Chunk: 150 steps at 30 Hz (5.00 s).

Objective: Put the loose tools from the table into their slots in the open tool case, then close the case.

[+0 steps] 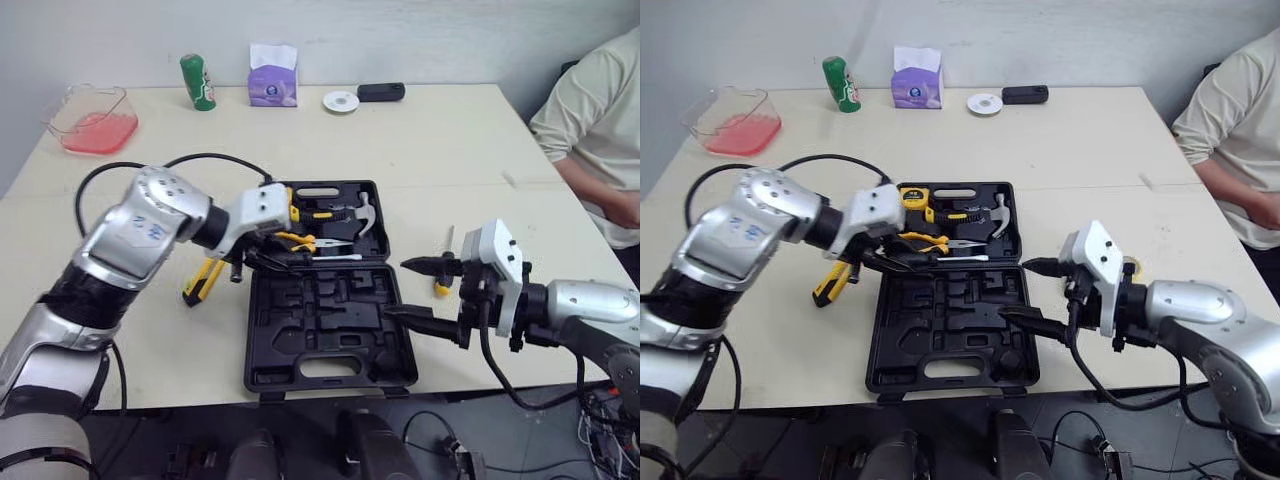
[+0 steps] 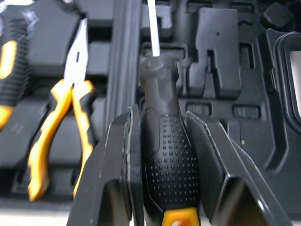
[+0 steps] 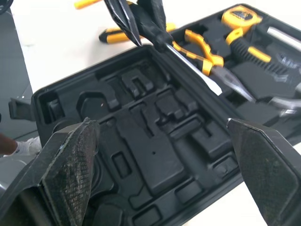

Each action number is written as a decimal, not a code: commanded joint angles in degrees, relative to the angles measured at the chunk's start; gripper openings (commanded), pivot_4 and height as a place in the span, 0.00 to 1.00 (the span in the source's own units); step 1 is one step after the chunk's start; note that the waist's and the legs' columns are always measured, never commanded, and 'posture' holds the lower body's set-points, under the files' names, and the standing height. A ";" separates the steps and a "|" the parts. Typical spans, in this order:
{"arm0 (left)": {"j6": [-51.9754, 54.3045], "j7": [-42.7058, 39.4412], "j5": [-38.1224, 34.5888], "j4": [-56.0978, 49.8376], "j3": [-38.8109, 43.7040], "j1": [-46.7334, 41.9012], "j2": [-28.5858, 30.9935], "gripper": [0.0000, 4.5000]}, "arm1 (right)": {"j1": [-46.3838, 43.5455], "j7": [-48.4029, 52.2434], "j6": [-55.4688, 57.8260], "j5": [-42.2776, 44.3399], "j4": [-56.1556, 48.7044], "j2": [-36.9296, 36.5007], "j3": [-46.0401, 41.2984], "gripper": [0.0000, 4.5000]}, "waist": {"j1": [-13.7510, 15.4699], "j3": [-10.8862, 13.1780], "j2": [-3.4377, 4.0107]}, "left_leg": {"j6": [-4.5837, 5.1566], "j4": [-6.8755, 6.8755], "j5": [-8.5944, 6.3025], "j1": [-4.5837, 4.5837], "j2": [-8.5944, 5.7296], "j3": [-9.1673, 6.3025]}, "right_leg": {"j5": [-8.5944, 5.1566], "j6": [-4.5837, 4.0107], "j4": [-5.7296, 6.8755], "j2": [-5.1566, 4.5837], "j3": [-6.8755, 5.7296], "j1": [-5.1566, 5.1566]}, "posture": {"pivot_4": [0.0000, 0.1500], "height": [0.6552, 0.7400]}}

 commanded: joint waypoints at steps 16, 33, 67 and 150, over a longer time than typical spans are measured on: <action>-6.71 -5.74 9.57 6.87 -7.64 -4.39 -5.04 0.23 | 5.77 -7.07 -1.09 -0.31 -3.61 0.78 -2.62 1.00 | 0.19 0.00 0.00 | 0.08 0.03 0.05 -0.11 -0.13 -0.20 | 0.01 0.01 0.00 -0.09 -0.08 0.03 | 1.00 1.00; -7.48 -4.81 13.65 12.62 -6.24 -5.75 -8.46 0.23 | 6.52 -7.76 -2.14 -1.25 -3.01 0.54 -2.11 1.00 | 0.28 0.00 0.00 | 0.09 0.09 0.05 -0.10 -0.16 -0.24 | 0.01 0.02 0.05 -0.11 -0.10 0.07 | 1.00 1.00; -26.17 -3.80 -0.42 21.25 14.02 1.11 -16.77 0.67 | 7.66 -6.87 -4.32 -3.61 -3.17 0.83 -1.01 1.00 | 0.44 -0.02 0.04 | 0.12 0.33 0.05 -0.04 -0.15 -0.51 | 0.02 0.05 0.09 -0.23 -0.26 0.38 | 1.00 1.00; -32.04 1.79 6.19 31.64 11.27 12.00 -20.14 0.07 | 8.75 -5.86 -5.78 -8.01 1.28 -0.04 -0.53 1.00 | 1.52 -1.72 0.44 | 0.95 -0.10 -0.46 1.16 -0.12 -1.07 | -0.11 0.15 -0.61 -0.57 -0.70 2.08 | 1.00 1.00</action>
